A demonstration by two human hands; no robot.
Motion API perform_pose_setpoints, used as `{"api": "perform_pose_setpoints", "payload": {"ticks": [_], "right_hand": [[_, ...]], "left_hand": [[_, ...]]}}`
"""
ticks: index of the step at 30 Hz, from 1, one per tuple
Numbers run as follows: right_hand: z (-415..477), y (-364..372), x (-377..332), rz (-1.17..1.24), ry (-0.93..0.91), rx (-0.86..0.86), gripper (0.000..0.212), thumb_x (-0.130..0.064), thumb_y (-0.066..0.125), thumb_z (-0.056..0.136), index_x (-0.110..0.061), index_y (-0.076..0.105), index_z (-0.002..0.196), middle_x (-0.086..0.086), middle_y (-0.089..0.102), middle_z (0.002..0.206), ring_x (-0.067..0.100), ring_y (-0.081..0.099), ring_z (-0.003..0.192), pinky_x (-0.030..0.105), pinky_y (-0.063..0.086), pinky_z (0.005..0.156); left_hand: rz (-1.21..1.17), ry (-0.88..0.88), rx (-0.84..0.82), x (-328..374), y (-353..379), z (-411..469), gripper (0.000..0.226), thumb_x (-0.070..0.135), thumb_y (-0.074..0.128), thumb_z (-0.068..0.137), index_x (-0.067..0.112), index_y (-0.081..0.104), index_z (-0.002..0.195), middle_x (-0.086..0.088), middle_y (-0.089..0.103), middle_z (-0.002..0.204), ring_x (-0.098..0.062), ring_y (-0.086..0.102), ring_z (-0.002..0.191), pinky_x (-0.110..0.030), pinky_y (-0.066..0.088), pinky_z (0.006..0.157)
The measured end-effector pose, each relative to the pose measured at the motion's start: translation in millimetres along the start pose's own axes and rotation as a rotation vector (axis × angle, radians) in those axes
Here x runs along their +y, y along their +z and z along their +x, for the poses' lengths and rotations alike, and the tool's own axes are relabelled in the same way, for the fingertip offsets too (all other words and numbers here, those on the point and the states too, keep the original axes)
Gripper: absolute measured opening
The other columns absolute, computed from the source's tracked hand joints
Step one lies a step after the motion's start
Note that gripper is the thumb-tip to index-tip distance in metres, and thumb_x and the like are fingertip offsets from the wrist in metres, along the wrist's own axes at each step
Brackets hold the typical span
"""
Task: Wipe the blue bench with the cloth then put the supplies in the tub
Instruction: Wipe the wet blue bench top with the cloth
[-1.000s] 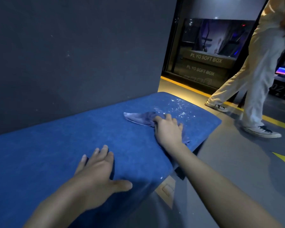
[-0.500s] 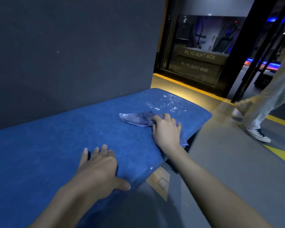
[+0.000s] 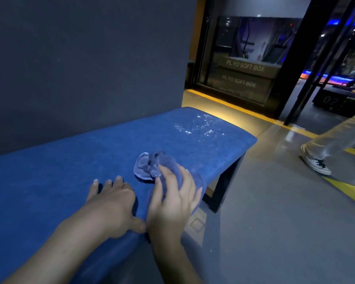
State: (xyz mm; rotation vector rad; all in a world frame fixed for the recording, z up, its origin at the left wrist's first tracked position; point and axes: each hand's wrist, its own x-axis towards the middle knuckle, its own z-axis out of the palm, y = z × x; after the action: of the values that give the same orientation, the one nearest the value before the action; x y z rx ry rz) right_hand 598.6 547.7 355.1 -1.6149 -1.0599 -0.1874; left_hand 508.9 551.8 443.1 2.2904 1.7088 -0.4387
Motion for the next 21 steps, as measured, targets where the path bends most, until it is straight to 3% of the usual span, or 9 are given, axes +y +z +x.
{"api": "perform_pose_setpoints", "payload": {"ticks": [4, 7, 10, 11, 14, 18, 21], "right_hand": [[36.8, 0.9, 29.2, -0.088, -0.101, 0.011, 0.023, -0.035, 0.047, 0.086, -0.036, 0.060, 0.105, 0.001, 0.062, 0.118, 0.014, 0.048, 0.115, 0.048, 0.021, 0.110], [74.7, -4.7, 43.5, -0.192, -0.006, -0.043, 0.028, -0.034, 0.044, 0.087, -0.029, 0.065, 0.104, 0.003, 0.063, 0.114, 0.022, 0.055, 0.112, 0.057, 0.033, 0.105], [87.6, -7.9, 38.3, -0.262, 0.085, -0.190, 0.023, -0.030, 0.051, 0.090, -0.026, 0.066, 0.107, 0.004, 0.060, 0.119, 0.026, 0.053, 0.117, 0.053, 0.023, 0.111], [83.2, -7.3, 33.8, -0.296, 0.041, -0.225, 0.021, -0.030, 0.052, 0.090, -0.027, 0.067, 0.104, 0.005, 0.062, 0.117, 0.026, 0.056, 0.116, 0.053, 0.024, 0.110], [70.3, -5.4, 21.5, -0.372, -0.177, -0.323, 0.029, -0.038, 0.042, 0.083, -0.030, 0.068, 0.092, 0.002, 0.067, 0.105, 0.026, 0.065, 0.099, 0.050, 0.033, 0.105], [106.7, -6.7, 26.2, -0.451, -0.186, -0.632, 0.032, -0.040, 0.039, 0.094, -0.037, 0.055, 0.120, -0.002, 0.051, 0.131, 0.024, 0.044, 0.125, 0.050, 0.013, 0.114], [151.1, -1.5, 51.3, -0.572, -0.106, -0.608, 0.032, -0.039, 0.042, 0.095, -0.039, 0.050, 0.126, -0.001, 0.048, 0.133, 0.024, 0.041, 0.128, 0.048, 0.018, 0.114]], "left_hand": [[0.027, 0.005, -0.024, 1.7, -3.0, -0.9, 0.074, 0.059, 0.058, 0.079, 0.013, 0.036, 0.133, -0.009, 0.008, 0.158, -0.023, 0.010, 0.146, -0.044, -0.003, 0.119], [0.031, 0.028, -0.042, -0.7, -5.5, -2.1, 0.061, 0.061, 0.056, 0.078, 0.017, 0.044, 0.118, -0.004, 0.022, 0.150, -0.019, 0.020, 0.141, -0.043, -0.004, 0.119], [0.068, 0.040, -0.062, 0.7, -9.9, 1.9, 0.070, 0.065, 0.055, 0.077, 0.015, 0.041, 0.124, -0.004, 0.032, 0.139, -0.022, 0.028, 0.136, -0.046, -0.003, 0.120], [0.082, 0.046, -0.059, 2.5, -11.3, 7.3, 0.078, 0.066, 0.055, 0.076, 0.012, 0.038, 0.131, -0.008, 0.030, 0.143, -0.024, 0.026, 0.138, -0.046, -0.002, 0.120], [0.130, 0.077, -0.070, 14.3, -19.8, 27.5, 0.102, 0.067, 0.056, 0.074, 0.006, 0.018, 0.147, -0.015, -0.002, 0.159, -0.030, 0.002, 0.147, -0.046, -0.005, 0.118], [0.122, 0.170, -0.053, 36.4, -42.4, 65.0, 0.108, 0.067, 0.055, 0.075, 0.004, 0.010, 0.150, -0.019, -0.008, 0.158, -0.028, -0.007, 0.147, -0.045, -0.005, 0.118], [0.126, 0.199, -0.027, 40.2, -60.3, 99.5, 0.106, 0.066, 0.055, 0.076, 0.001, 0.014, 0.149, -0.020, -0.008, 0.158, -0.030, -0.006, 0.147, -0.047, -0.004, 0.118]]}}
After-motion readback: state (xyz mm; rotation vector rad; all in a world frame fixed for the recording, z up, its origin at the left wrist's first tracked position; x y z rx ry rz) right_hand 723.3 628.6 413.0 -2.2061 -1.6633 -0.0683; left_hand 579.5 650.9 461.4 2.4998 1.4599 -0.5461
